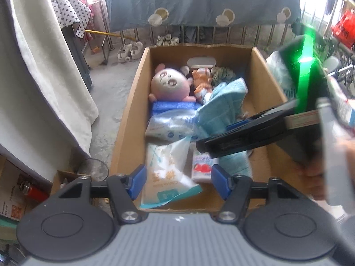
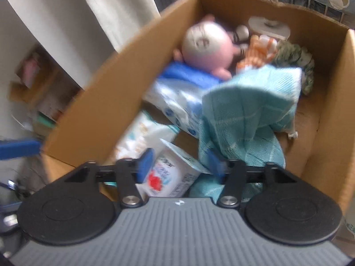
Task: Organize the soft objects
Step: 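Move both tools back toward the pink sponge and blue-white box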
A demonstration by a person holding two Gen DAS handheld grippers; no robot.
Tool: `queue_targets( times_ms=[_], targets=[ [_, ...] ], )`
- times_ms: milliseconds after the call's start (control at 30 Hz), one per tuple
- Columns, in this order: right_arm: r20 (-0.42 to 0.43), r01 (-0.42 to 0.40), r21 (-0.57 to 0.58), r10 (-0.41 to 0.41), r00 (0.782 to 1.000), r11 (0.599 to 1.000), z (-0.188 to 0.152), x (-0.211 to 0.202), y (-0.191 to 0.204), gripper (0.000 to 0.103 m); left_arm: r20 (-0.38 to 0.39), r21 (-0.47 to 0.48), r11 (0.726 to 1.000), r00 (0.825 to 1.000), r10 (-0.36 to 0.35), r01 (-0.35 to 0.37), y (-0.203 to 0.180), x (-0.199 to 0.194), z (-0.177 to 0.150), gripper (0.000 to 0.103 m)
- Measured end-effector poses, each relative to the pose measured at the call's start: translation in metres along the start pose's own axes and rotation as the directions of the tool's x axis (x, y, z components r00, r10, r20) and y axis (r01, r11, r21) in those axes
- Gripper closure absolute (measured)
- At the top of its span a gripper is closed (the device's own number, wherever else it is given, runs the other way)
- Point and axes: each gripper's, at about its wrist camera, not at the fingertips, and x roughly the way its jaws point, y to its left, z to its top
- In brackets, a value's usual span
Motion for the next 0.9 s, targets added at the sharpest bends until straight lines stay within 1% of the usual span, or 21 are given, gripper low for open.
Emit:
queue_targets(
  times_ms=[67, 100, 167, 233, 300, 333, 367, 400, 433, 500, 533, 567, 600, 633, 667, 700, 733, 767, 800, 867, 900],
  targets=[
    [0.073, -0.046, -0.001, 0.046, 0.996, 0.999, -0.003, -0.033, -0.008, 0.032, 0.020, -0.002, 1.000, 1.000, -0.011, 0.011, -0.005, -0.007, 0.003, 0.034],
    [0.114, -0.054, -0.010, 0.055, 0.992, 0.998, -0.008, -0.053, -0.013, 0.031, 0.031, 0.009, 1.000, 0.999, -0.018, 0.018, -0.010, -0.011, 0.004, 0.032],
    [0.196, -0.073, -0.033, 0.078, 0.977, 0.997, -0.023, -0.097, -0.029, 0.029, 0.056, 0.041, 0.999, 0.998, -0.019, 0.017, -0.023, -0.018, 0.005, 0.032],
    [0.278, -0.094, -0.035, 0.100, 0.955, 0.995, -0.049, -0.143, -0.055, 0.024, 0.086, 0.062, 0.997, 0.995, -0.040, 0.035, -0.039, -0.025, 0.004, 0.032],
    [0.355, -0.084, -0.002, 0.079, 0.931, 0.996, -0.082, -0.187, -0.091, 0.021, 0.110, 0.067, 0.994, 0.990, -0.093, 0.086, -0.056, -0.033, 0.004, 0.032],
    [0.378, -0.058, 0.021, 0.046, 0.925, 0.998, -0.100, -0.207, -0.111, 0.021, 0.122, 0.073, 0.991, 0.985, -0.125, 0.116, -0.067, -0.036, 0.004, 0.032],
    [0.380, -0.010, 0.040, -0.006, 0.925, 0.999, -0.116, -0.225, -0.131, 0.021, 0.130, 0.079, 0.986, 0.979, -0.159, 0.149, -0.079, -0.039, 0.003, 0.032],
    [0.358, 0.048, 0.028, -0.054, 0.932, 0.998, -0.129, -0.240, -0.149, 0.021, 0.128, 0.086, 0.979, 0.972, -0.197, 0.187, -0.092, -0.042, 0.003, 0.032],
    [0.344, 0.119, 0.000, -0.112, 0.932, 0.993, -0.142, -0.254, -0.166, 0.021, 0.132, 0.092, 0.968, 0.961, -0.243, 0.232, -0.106, -0.044, 0.002, 0.032],
    [0.355, 0.285, -0.039, -0.254, 0.900, 0.958, -0.165, -0.278, -0.198, 0.021, 0.161, 0.097, 0.946, 0.933, -0.322, 0.310, -0.136, -0.050, -0.003, 0.032],
    [0.346, 0.350, -0.046, -0.314, 0.884, 0.935, -0.173, -0.285, -0.215, 0.020, 0.165, 0.099, 0.935, 0.921, -0.352, 0.340, -0.152, -0.052, -0.004, 0.032],
    [0.327, 0.396, -0.052, -0.358, 0.874, 0.917, -0.179, -0.289, -0.232, 0.018, 0.178, 0.099, 0.921, 0.904, -0.389, 0.377, -0.167, -0.052, -0.006, 0.031],
    [0.309, 0.421, -0.055, -0.385, 0.870, 0.906, -0.184, -0.291, -0.248, 0.016, 0.191, 0.095, 0.907, 0.886, -0.422, 0.411, -0.183, -0.053, -0.009, 0.031],
    [0.288, 0.428, -0.063, -0.394, 0.873, 0.902, -0.188, -0.292, -0.265, 0.016, 0.187, 0.088, 0.891, 0.872, -0.453, 0.444, -0.200, -0.049, -0.010, 0.029],
    [0.270, 0.433, -0.074, -0.400, 0.876, 0.898, -0.192, -0.290, -0.280, 0.015, 0.186, 0.079, 0.879, 0.859, -0.477, 0.471, -0.217, -0.045, -0.011, 0.027],
    [0.259, 0.457, -0.079, -0.424, 0.868, 0.886, -0.194, -0.287, -0.291, 0.013, 0.190, 0.070, 0.871, 0.851, -0.490, 0.486, -0.233, -0.039, -0.012, 0.025],
    [0.238, 0.496, -0.101, -0.464, 0.853, 0.862, -0.195, -0.280, -0.298, 0.011, 0.188, 0.069, 0.865, 0.845, -0.501, 0.498, -0.249, -0.030, -0.012, 0.025],
    [0.210, 0.516, -0.127, -0.485, 0.849, 0.847, -0.194, -0.271, -0.303, 0.009, 0.190, 0.056, 0.857, 0.838, -0.512, 0.511, -0.266, -0.017, -0.011, 0.025],
    [0.186, 0.505, -0.157, -0.477, 0.859, 0.849, -0.197, -0.262, -0.306, 0.008, 0.193, 0.024, 0.852, 0.833, -0.518, 0.524, -0.280, -0.003, -0.010, 0.026],
    [0.173, 0.472, -0.197, -0.443, 0.880, 0.859, -0.196, -0.247, -0.313, 0.007, 0.195, -0.043, 0.839, 0.828, -0.526, 0.543, -0.305, 0.031, -0.002, 0.030],
    [0.164, 0.468, -0.217, -0.441, 0.882, 0.856, -0.195, -0.237, -0.314, 0.007, 0.203, -0.074, 0.841, 0.834, -0.513, 0.535, -0.316, 0.045, 0.002, 0.032]
  ],
)
